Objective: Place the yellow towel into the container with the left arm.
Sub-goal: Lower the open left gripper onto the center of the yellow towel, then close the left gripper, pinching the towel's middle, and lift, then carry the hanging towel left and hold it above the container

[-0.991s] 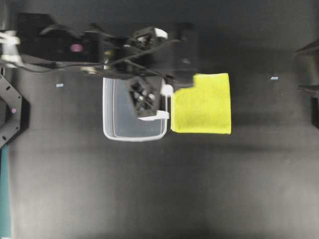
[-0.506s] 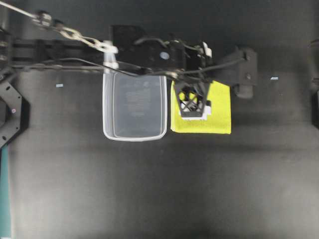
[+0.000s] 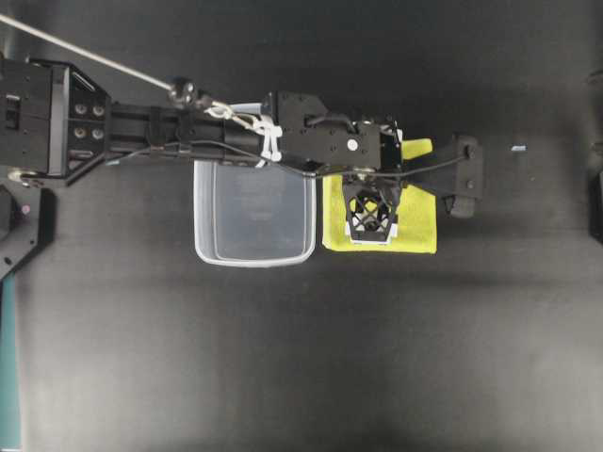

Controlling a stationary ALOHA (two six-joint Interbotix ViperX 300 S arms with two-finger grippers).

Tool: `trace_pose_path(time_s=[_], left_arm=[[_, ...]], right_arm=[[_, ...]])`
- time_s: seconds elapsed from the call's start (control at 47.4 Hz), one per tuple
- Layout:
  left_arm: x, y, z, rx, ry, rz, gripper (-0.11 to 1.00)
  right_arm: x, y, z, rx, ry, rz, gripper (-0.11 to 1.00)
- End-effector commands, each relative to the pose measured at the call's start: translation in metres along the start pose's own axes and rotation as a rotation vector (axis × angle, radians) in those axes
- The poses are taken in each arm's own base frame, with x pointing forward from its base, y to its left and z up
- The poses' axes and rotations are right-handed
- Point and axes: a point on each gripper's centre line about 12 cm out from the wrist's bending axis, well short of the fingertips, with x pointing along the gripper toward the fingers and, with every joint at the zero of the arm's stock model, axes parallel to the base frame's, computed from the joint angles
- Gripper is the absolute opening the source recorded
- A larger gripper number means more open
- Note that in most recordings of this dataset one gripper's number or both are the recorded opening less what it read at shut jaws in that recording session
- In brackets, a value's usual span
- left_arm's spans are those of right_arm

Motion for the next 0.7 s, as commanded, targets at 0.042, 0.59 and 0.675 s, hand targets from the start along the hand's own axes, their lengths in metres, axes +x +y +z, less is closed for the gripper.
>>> trace_pose_path(time_s=[0.042, 0.59, 0.675], left_arm=[[0.006, -0.001, -0.002, 0.001, 0.002, 0.001, 0.89], [-0.049, -0.002, 0.019, 0.007, -0.104, 0.013, 0.07], [-0.083, 0.0, 0.024, 0.002, -0.121, 0.015, 0.07]], right_arm=[[0.0, 0.0, 0.008, 0.0, -0.023, -0.002, 0.81], [-0.002, -0.001, 0.01, 0.001, -0.033, -0.012, 0.81], [-0.002, -0.002, 0.01, 0.003, -0.035, -0.017, 0.81]])
